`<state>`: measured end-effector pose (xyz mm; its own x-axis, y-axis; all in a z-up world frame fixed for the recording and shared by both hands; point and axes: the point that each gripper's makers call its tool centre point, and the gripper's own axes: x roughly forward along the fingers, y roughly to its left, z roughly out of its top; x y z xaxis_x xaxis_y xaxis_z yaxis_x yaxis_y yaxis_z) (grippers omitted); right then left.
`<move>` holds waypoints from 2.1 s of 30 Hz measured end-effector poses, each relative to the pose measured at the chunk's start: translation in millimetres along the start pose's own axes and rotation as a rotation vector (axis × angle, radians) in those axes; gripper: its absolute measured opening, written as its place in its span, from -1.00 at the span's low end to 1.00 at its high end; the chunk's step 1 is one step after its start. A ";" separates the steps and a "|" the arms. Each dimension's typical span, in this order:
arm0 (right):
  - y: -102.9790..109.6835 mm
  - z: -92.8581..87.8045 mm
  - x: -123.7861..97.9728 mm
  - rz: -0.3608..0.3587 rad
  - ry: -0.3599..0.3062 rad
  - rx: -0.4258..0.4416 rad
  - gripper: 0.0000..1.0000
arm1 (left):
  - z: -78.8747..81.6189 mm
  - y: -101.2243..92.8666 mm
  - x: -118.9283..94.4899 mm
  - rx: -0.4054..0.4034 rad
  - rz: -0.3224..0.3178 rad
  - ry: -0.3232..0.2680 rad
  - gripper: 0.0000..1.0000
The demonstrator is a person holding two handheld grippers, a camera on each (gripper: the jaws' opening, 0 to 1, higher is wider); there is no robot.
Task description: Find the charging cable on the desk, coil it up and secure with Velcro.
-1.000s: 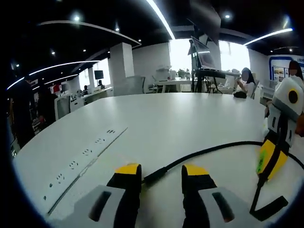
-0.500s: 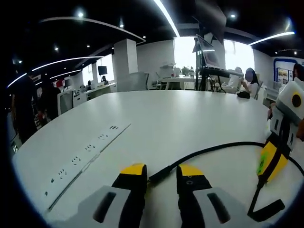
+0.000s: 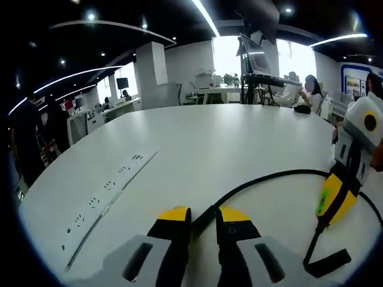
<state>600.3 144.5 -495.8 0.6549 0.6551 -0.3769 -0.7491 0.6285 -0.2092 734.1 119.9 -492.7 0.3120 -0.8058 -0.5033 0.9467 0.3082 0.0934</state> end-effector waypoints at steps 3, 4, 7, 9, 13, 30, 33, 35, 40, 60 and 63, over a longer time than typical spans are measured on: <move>0.0 -0.2 0.2 0.000 0.000 0.000 -0.83 | -1.5 -2.9 -1.6 0.012 -0.007 0.018 -0.67; 0.0 -0.1 0.3 0.000 0.000 0.000 -0.83 | -1.8 -3.7 -2.0 0.014 -0.010 0.023 -0.69; 0.0 0.1 0.3 0.000 0.000 -0.001 -0.83 | -2.3 -7.5 -3.7 0.025 -0.018 0.037 -0.73; 0.1 0.2 0.3 0.000 0.000 -0.001 -0.83 | -2.5 -7.7 -4.7 0.034 -0.017 0.046 -0.73; -0.1 0.3 0.2 -0.001 -0.001 -0.003 -0.83 | -2.4 -9.2 -5.9 0.058 -0.012 0.046 -0.73; -0.9 1.0 1.1 -0.001 0.000 -0.005 -0.83 | -4.4 -8.9 -10.5 0.043 -0.002 0.062 -0.74; -0.8 1.2 1.1 -0.002 0.000 -0.006 -0.83 | -4.9 -9.4 -11.5 0.037 0.004 0.061 -0.74; -0.5 1.3 1.2 -0.002 0.000 -0.007 -0.83 | -5.0 -9.8 -12.1 0.044 0.009 0.059 -0.74; 0.1 1.7 1.3 -0.003 0.000 -0.008 -0.83 | -5.8 -11.3 -14.3 0.045 0.015 0.054 -0.73; 0.0 1.3 1.2 -0.007 0.002 -0.017 -0.83 | 1.2 -9.4 -34.9 0.048 0.099 0.031 -0.74; 0.1 1.1 1.1 -0.009 0.002 -0.019 -0.83 | 1.2 -10.4 -41.4 0.048 0.122 0.026 -0.74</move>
<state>601.1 145.8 -495.2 0.6612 0.6486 -0.3770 -0.7451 0.6261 -0.2298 711.5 149.4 -471.7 0.4232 -0.7502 -0.5080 0.9049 0.3778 0.1960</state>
